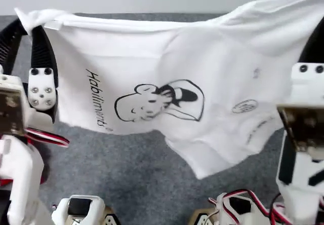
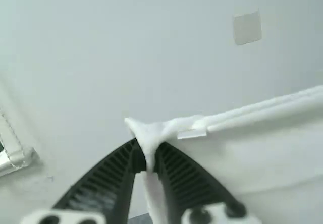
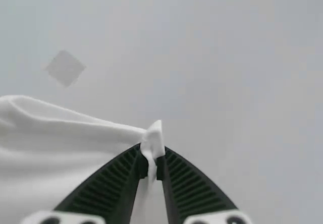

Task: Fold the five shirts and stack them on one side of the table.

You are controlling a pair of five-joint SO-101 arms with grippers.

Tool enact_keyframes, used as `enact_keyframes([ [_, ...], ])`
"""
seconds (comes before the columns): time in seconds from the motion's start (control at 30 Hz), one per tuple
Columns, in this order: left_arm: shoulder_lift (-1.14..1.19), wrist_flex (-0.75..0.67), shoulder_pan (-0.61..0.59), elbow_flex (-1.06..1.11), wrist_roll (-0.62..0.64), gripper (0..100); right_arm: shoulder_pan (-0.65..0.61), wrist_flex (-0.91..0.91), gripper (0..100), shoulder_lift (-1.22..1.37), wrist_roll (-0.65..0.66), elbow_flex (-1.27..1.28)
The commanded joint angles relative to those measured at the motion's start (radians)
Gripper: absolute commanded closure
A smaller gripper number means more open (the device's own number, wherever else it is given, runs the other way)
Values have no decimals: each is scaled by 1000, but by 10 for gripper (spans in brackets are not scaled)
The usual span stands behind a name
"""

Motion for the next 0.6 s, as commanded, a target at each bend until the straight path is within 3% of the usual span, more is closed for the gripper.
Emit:
enact_keyframes([
  [0.0, -12, -29, -3, -21, -92, 993, 21, -59, 989, 48, 15, -103],
  [0.2, -28, -21, -5, -24, -121, 993, 21, -128, 989, 50, 97, -118],
  [0.57, -218, 135, -5, -22, -189, 993, 21, -116, 989, -62, 121, -114],
])
